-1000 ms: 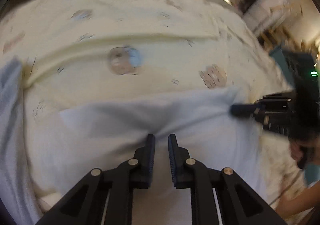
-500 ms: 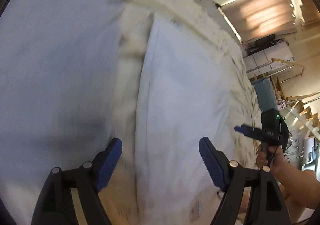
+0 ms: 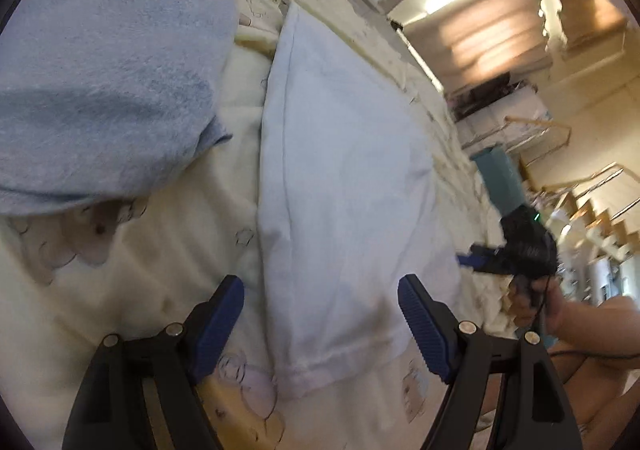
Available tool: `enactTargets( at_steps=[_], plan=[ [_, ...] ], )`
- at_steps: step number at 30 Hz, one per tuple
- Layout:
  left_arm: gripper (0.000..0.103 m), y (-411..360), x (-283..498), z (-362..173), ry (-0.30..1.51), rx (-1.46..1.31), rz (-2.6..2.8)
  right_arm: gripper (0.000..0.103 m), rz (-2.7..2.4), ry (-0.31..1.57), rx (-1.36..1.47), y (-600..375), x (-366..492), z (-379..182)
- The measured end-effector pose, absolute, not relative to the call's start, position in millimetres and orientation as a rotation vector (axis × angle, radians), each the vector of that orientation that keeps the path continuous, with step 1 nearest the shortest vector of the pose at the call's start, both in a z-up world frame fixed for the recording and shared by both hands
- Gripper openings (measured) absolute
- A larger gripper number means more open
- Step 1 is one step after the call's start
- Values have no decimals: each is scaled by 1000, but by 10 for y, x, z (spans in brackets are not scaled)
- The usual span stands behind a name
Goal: Fold clothes
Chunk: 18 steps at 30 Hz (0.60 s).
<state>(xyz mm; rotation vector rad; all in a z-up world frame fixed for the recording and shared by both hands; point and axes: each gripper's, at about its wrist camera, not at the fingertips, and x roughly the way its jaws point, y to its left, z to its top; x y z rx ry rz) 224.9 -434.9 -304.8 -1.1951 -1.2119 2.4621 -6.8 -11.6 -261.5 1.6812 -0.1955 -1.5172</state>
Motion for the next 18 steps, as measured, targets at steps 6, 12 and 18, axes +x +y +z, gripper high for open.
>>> enactTargets(
  at_steps=[6,12,18],
  plan=[
    [80,-4333,2100,-3055,-1267,-1132,2362,57,-1547,-161,1683,-357,-108,-2648],
    [80,-4195,1986,-3157,-1392,-1080,2237,57,-1554,-158,1666,-397,-135,-2602],
    [80,-4141,1793,-3303,-1559,-1041,2139,57,-1559,-148,1660,-357,-141,-2563]
  ],
)
